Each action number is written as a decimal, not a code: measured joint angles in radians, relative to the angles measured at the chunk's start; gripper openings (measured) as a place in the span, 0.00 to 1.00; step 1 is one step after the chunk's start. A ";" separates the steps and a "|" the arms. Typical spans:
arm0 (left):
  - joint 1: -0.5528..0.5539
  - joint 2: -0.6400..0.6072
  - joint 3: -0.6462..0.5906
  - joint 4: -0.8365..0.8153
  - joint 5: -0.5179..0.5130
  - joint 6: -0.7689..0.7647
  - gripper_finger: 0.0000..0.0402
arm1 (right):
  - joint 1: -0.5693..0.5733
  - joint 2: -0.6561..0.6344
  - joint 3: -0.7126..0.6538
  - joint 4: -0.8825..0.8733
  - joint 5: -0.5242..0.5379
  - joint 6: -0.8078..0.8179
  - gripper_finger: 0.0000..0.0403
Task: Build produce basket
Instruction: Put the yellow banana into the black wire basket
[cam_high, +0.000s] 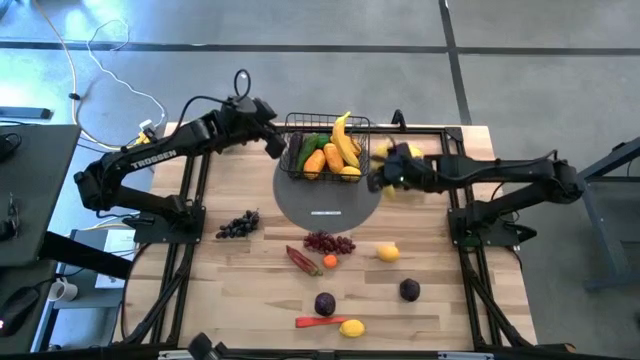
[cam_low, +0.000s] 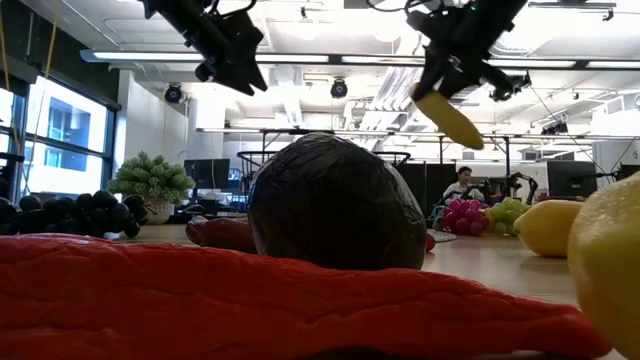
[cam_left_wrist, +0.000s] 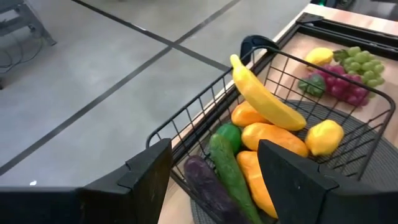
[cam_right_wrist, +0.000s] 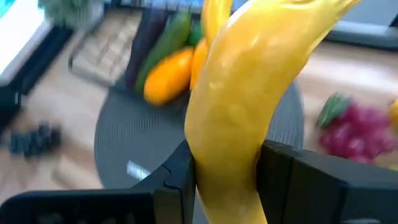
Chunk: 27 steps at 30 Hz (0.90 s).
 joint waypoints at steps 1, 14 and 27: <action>0.005 0.000 0.000 0.000 0.000 0.000 0.57 | -0.012 0.000 0.015 -0.002 0.019 0.000 0.24; 0.027 0.000 0.000 -0.004 0.002 0.000 0.57 | -0.127 0.009 0.021 0.336 0.268 0.000 0.24; 0.027 0.000 0.000 -0.032 0.006 0.000 0.57 | -0.201 0.238 0.019 0.709 0.265 -0.127 0.24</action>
